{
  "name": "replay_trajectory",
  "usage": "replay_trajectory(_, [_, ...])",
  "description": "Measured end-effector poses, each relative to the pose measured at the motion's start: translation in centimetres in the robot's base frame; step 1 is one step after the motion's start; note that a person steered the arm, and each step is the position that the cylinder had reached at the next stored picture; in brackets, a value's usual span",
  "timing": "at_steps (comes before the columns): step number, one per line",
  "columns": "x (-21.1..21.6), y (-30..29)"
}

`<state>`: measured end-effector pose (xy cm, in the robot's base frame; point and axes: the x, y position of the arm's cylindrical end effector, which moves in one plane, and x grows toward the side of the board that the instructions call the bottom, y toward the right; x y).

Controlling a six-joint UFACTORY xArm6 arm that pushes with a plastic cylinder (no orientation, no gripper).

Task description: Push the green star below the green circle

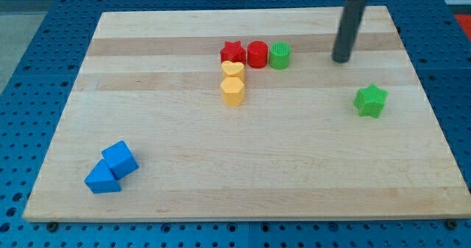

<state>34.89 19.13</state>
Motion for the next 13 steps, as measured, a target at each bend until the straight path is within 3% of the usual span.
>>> replay_trajectory(1, [3.0,4.0])
replay_trajectory(3, [10.3,4.4])
replay_trajectory(4, [12.0,3.8])
replay_trajectory(7, [12.1,-2.8])
replay_trajectory(11, [6.8,-5.0])
replay_trajectory(13, [7.7,-7.3])
